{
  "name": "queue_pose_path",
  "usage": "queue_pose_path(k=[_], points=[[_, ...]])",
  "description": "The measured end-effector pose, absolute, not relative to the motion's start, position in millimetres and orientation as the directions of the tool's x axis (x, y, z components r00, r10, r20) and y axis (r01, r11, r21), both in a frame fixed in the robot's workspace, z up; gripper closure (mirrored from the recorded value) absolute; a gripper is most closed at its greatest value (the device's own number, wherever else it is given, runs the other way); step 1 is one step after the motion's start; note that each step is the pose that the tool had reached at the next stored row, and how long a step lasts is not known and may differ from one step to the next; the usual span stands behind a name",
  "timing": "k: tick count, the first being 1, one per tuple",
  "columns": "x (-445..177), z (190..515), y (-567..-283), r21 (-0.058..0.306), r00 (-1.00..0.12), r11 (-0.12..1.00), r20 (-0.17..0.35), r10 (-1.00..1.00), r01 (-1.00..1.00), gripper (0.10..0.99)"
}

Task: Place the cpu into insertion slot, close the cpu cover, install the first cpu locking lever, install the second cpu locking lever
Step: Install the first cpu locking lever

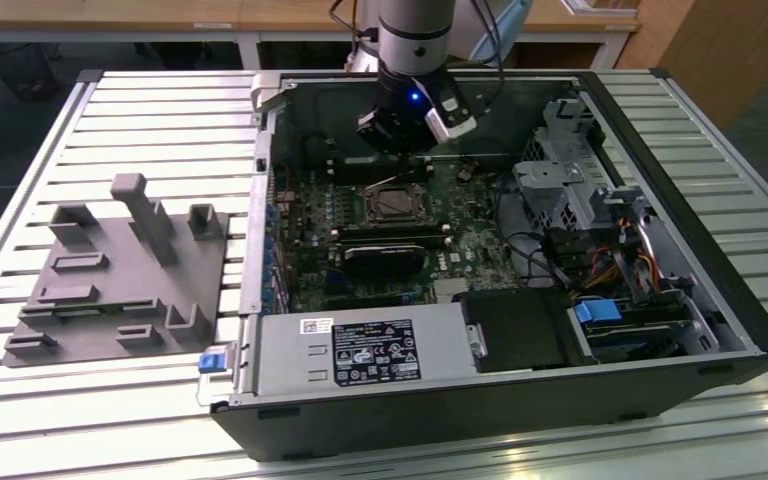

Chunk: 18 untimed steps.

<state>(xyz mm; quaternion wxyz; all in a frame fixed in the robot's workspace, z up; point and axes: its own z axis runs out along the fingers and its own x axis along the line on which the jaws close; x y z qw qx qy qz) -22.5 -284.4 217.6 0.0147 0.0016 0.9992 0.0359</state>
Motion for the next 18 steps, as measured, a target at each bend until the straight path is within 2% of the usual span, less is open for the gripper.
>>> queue_pose_path(k=[18], points=[[-18.6,200.4,-284.1,0.072,-1.000,0.997,-0.029,0.004,0.002,0.980]])
